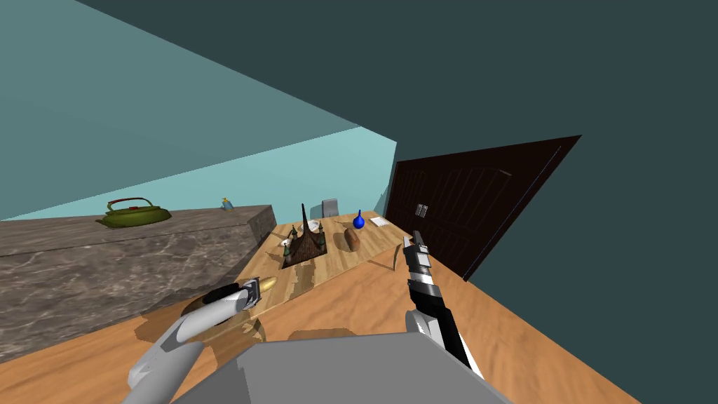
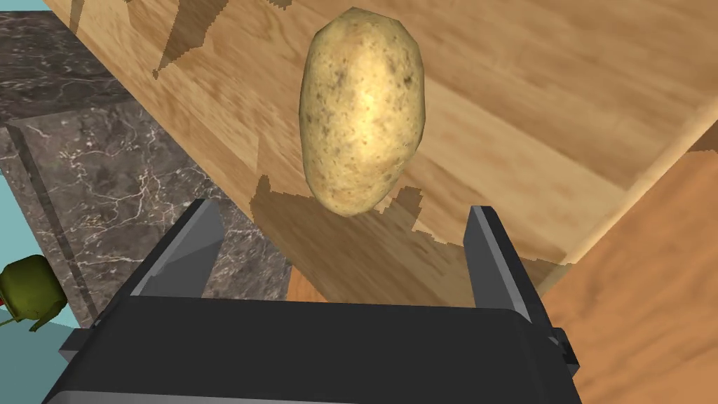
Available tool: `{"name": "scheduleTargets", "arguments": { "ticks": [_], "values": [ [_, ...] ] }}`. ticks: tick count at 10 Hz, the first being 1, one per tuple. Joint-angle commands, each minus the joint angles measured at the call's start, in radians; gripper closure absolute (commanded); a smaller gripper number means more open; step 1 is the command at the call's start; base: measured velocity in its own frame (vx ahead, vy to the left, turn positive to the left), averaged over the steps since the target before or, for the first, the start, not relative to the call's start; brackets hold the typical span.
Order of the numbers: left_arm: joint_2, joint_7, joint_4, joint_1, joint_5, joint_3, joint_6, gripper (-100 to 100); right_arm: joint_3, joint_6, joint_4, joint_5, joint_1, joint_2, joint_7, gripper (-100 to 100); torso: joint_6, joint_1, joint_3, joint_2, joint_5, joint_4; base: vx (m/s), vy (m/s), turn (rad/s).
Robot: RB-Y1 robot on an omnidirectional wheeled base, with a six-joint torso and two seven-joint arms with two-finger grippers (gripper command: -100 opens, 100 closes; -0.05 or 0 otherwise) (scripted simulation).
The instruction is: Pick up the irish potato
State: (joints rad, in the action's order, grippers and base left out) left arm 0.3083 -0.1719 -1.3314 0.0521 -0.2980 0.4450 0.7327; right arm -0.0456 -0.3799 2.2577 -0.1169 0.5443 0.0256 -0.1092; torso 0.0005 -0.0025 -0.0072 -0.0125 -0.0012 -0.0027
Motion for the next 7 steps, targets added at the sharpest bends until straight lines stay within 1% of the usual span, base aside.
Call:
{"name": "scheduleTargets", "arguments": {
  "ticks": [1, 2, 3, 4, 5, 7],
  "values": [
    [-0.011, -0.006, 0.038, 0.005, -0.003, 0.005, 0.026, -100, 0.0, 0.0, 0.0, 0.0, 0.0, 0.0, 0.0, 0, 0.0, 0.0, 0.0, 0.0, 0.0, 0.0, 0.243, -0.003, -0.053],
    [-0.015, -0.007, 0.047, 0.007, -0.004, 0.004, 0.031, -100, 0.0, 0.0, 0.0, 0.0, 0.0, 0.0, 0.0, 0, 0.0, 0.002, -0.002, -0.003, 0.001, -0.001, 0.244, 0.042, -0.049],
    [-0.011, -0.007, 0.027, 0.009, -0.004, 0.005, 0.034, -100, 0.0, 0.0, 0.0, 0.0, 0.0, 0.0, 0.0, 0, 0.0, 0.005, -0.002, -0.004, 0.001, -0.001, 0.1, 0.026, -0.012],
    [-0.011, -0.008, 0.029, 0.009, -0.005, 0.005, 0.037, 0, 0.0, 0.0, 0.0, 0.0, 0.0, 0.0, 0.0, 0, 0.0, 0.005, 0.001, 0.002, 0.001, 0.0, 0.02, 0.004, 0.001],
    [-0.018, -0.007, 0.054, 0.003, 0.0, -0.001, 0.008, -100, 0.0, 0.0, 0.0, 0.0, 0.0, 0.0, 0.0, 0, 0.0, 0.004, 0.004, 0.008, 0.001, 0.001, 0.028, 0.024, 0.014],
    [-0.026, -0.005, 0.087, -0.005, 0.006, -0.009, -0.027, -100, 0.0, 0.0, 0.0, 0.0, 0.0, 0.0, 0.0, 0, 0.0, 0.005, 0.005, 0.009, 0.001, 0.002, 0.031, 0.041, 0.013]
  ]
}}
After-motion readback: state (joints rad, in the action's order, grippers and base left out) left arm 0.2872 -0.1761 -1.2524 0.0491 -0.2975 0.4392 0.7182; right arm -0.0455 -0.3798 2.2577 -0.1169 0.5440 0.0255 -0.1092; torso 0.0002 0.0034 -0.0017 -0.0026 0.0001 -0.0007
